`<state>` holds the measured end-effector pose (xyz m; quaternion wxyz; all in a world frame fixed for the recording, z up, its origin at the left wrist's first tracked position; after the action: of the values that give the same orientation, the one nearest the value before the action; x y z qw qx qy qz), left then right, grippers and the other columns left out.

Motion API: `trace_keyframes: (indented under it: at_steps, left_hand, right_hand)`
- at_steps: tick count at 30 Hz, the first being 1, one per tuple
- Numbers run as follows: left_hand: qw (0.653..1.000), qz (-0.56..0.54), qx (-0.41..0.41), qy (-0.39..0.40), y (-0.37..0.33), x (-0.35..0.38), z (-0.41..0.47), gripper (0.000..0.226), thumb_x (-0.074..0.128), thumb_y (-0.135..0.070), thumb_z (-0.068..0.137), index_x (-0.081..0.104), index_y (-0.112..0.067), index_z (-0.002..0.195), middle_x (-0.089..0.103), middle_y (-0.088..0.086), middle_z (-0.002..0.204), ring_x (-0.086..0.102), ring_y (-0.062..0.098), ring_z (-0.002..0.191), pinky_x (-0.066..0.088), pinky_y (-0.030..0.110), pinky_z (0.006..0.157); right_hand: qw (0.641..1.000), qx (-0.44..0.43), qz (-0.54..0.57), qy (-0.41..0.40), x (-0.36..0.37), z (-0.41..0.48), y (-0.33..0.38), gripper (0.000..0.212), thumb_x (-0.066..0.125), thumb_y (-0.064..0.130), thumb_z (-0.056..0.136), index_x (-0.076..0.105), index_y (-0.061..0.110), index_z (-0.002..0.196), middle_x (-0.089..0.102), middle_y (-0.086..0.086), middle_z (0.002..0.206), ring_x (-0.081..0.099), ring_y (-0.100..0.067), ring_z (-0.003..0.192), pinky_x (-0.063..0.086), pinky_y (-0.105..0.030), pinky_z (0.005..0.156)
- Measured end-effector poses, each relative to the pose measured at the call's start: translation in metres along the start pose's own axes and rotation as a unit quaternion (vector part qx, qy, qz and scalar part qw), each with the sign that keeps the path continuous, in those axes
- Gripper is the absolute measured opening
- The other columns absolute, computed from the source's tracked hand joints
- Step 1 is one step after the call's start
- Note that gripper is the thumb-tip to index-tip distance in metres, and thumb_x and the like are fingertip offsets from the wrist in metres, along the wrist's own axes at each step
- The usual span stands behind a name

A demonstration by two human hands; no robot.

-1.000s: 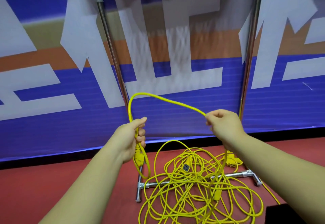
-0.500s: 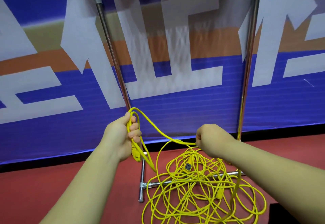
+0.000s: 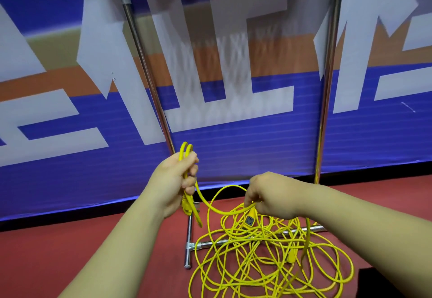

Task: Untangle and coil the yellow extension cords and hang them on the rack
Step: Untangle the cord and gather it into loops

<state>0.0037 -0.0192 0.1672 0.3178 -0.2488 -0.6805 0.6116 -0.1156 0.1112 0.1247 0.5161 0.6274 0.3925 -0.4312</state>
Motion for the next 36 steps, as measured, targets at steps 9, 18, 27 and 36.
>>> trace_keyframes:
  at_steps: [9, 18, 27, 36]
  left_hand:
    - [0.968, 0.221, 0.006, 0.116, 0.018, 0.044, -0.013, 0.023, 0.08, -0.019, 0.08, 0.064, -0.006, 0.091, 0.063, 0.006, 0.068, 0.045, 0.012, 0.05, 0.038, 0.024, 0.047]
    - [0.996, 0.03, 0.062, 0.059, -0.022, 0.025, 0.001, 0.015, 0.077, -0.01, 0.077, 0.062, -0.011, 0.08, 0.059, 0.009, 0.068, 0.039, 0.009, 0.045, 0.028, 0.017, 0.037]
    - [0.999, 0.015, -0.01, -0.051, -0.002, -0.014, 0.013, 0.027, 0.049, -0.025, 0.104, 0.063, -0.008, 0.089, 0.053, 0.001, 0.067, 0.029, 0.008, 0.041, 0.027, 0.02, 0.038]
    - [0.998, 0.041, -0.017, 0.041, -0.001, 0.019, 0.002, 0.028, 0.044, -0.025, 0.105, 0.054, -0.01, 0.084, 0.043, 0.003, 0.064, 0.032, 0.011, 0.045, 0.03, 0.023, 0.043]
  right_hand:
    - [0.956, -0.044, 0.222, -0.185, -0.072, -0.029, -0.005, 0.016, 0.081, 0.021, 0.082, 0.075, 0.027, 0.096, 0.071, 0.01, 0.079, 0.06, -0.002, 0.07, 0.046, -0.018, 0.065]
    - [0.856, 0.04, 0.509, -0.077, -0.033, -0.028, -0.042, 0.009, 0.061, 0.013, 0.096, 0.053, 0.011, 0.1, 0.062, -0.002, 0.071, 0.058, -0.026, 0.084, 0.041, -0.04, 0.08]
    - [0.896, 0.083, 0.331, -0.284, -0.068, -0.037, -0.071, 0.007, 0.069, 0.02, 0.092, 0.065, 0.015, 0.089, 0.061, 0.007, 0.066, 0.052, -0.003, 0.057, 0.042, -0.018, 0.058]
    - [0.994, -0.046, -0.052, -0.084, -0.038, -0.017, -0.007, 0.021, 0.063, 0.038, 0.093, 0.072, 0.031, 0.11, 0.062, 0.005, 0.104, 0.06, -0.018, 0.098, 0.05, -0.037, 0.084]
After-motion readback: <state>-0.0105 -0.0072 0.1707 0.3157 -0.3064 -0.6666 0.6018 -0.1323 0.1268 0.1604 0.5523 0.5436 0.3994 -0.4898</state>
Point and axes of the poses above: each hand's wrist, its own z-axis towards the middle knuckle, its own x-axis out of the palm, y = z × x, the point moved 10 cm from there along z, towards the middle knuckle
